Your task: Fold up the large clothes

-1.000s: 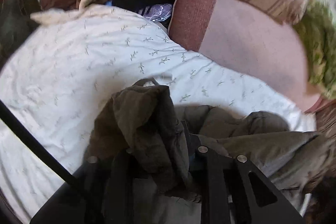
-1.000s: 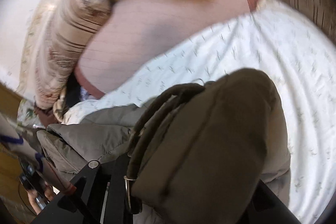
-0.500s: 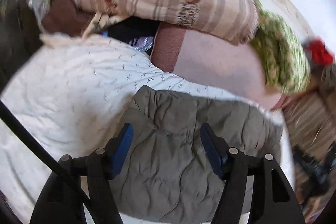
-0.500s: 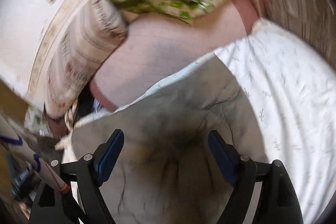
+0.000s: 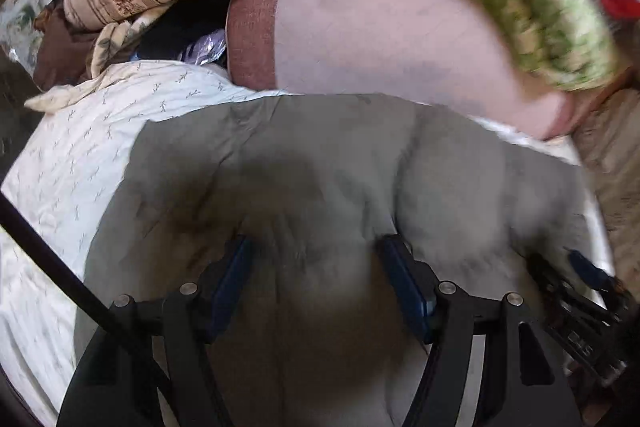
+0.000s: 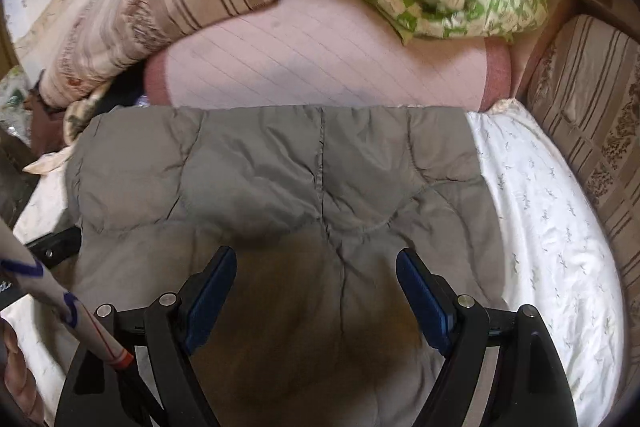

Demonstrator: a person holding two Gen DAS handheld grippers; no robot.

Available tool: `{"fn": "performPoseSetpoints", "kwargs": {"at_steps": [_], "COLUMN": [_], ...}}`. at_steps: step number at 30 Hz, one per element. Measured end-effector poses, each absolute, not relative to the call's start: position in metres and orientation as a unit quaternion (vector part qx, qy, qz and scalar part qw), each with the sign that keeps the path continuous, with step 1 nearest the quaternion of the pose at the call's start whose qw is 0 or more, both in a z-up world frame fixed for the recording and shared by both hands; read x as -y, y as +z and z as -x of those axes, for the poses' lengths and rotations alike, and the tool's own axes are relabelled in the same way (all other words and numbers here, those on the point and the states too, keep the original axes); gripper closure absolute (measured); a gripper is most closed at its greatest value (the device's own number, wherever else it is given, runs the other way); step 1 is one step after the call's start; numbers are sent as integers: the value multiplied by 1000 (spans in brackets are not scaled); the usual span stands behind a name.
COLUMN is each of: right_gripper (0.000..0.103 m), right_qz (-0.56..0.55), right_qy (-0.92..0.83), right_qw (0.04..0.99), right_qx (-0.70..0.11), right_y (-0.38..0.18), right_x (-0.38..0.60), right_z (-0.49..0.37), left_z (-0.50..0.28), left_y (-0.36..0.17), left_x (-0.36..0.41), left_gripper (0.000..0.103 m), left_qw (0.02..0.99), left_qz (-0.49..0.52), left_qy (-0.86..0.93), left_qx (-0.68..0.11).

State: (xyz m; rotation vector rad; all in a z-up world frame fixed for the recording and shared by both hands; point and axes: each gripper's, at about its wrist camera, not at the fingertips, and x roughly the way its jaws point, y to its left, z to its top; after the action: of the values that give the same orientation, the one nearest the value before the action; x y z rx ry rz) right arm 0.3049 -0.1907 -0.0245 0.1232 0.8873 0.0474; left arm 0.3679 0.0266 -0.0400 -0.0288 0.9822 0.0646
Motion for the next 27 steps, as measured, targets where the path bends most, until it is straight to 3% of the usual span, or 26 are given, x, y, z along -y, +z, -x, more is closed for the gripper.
{"fn": "performPoseSetpoints", "kwargs": {"at_steps": [7,16,20,22,24,27], "right_gripper": [6,2,2,3,14,13], "right_qz": [-84,-134,-108,-84,-117,-168], "right_qy": [24,60,37,9,25,68], "right_qw": [904,899,894,888,897,898], "right_qx": [-419,-413,-433,-451,-426,-401], "right_y": [-69,-91,-90,-72,-44,-16], "right_x": [206,214,207,202,205,212], "right_z": [-367,-401,-403,-396,-372,-320], "left_z": [-439,-448,-439,-414,-384,-343], "left_y": [-86,-101,-73,-42,-19,-10], "left_x": [-38,-37,-43,-61,-83,-114], "left_gripper": [11,8,13,14,14,14], "left_qw": [874,890,879,888,896,901], "left_qz": [38,50,47,73,91,79], "left_qy": [32,36,45,47,46,85], "left_qx": [-484,-451,-472,-452,-432,-417]}}
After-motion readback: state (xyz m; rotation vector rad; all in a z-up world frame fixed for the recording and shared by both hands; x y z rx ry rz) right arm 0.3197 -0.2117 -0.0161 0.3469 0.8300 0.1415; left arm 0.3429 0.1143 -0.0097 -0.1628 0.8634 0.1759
